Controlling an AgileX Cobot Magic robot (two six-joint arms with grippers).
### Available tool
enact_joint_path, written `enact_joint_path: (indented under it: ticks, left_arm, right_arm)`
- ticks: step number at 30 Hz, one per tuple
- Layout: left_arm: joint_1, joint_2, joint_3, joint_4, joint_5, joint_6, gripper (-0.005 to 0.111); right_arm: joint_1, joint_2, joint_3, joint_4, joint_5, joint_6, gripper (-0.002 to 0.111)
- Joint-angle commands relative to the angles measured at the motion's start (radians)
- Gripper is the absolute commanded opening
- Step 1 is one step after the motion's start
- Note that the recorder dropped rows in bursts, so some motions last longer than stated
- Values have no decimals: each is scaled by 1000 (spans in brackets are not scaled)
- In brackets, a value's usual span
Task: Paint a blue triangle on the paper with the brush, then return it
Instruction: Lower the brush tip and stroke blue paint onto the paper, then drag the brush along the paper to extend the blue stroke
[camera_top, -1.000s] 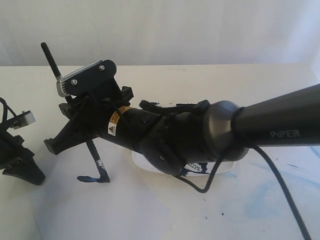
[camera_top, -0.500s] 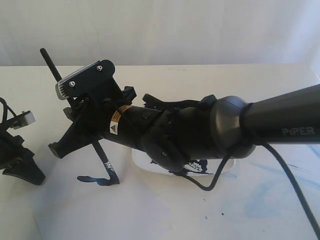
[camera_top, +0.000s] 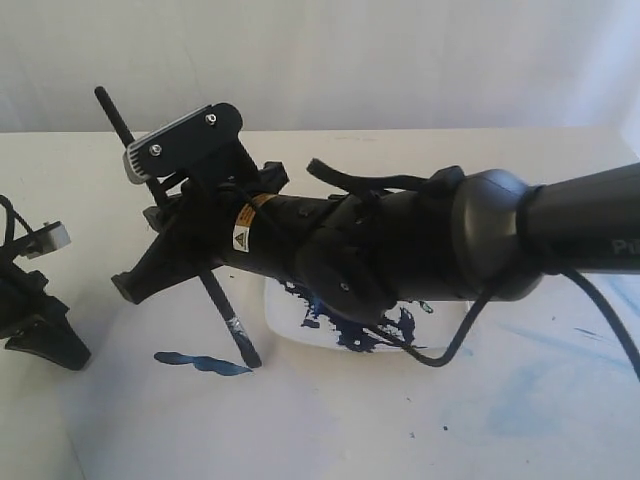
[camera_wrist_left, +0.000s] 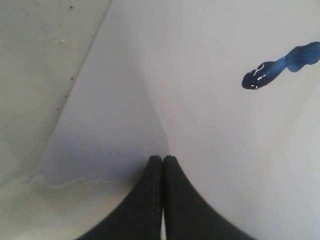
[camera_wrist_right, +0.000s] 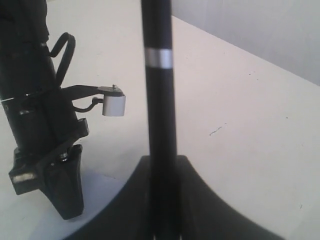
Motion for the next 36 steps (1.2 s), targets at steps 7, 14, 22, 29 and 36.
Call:
enact_joint_path:
  ticks: [7,14,22,29,36]
  left_arm:
    - [0,11,7,26,12,-2,0]
    - [0,11,7,26,12,-2,0]
    - [0,11,7,17,12,0,0]
    - [0,11,7,12,12,1,0]
    - [0,11,7,12,16,1,0]
  right_arm:
    - [54,3,-3,-2,-284,80,0]
    - [102,64,-3,79,-382,66,0]
    - [150,64,-49,439,-359,-185,0]
    - [182,118,-93,631,-359,-325,0]
    - [188,145,-99,629,-409,-329,0]
